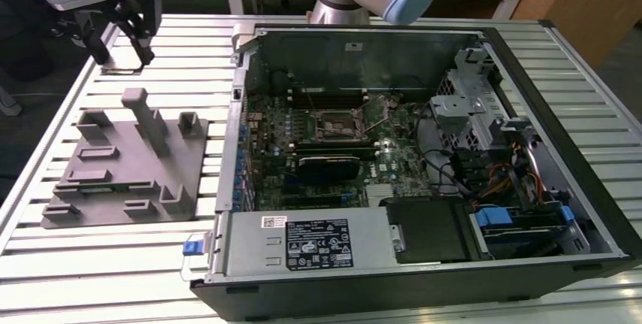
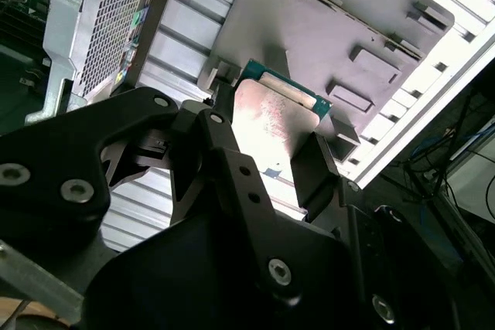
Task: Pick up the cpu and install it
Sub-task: 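Pick up the cpu and move it towards the insertion slot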
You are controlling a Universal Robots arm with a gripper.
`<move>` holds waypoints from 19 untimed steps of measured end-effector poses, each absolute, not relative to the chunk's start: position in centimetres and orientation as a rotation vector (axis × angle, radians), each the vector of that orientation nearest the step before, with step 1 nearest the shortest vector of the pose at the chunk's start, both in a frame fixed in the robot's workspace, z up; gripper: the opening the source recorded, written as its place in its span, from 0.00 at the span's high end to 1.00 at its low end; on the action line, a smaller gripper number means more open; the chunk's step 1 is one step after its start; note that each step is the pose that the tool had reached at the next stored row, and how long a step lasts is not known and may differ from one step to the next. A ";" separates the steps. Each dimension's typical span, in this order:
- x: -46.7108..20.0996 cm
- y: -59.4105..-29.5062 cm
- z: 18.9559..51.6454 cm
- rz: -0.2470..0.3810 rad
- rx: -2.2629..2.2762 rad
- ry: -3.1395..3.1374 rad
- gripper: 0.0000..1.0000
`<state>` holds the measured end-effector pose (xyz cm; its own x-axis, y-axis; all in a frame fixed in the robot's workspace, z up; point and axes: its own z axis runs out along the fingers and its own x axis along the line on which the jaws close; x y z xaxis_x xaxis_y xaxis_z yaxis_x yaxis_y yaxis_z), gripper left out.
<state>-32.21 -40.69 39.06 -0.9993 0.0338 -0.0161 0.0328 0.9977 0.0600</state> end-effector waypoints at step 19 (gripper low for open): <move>-30.7 -40.7 39.1 0.093 0.052 3.123 0.46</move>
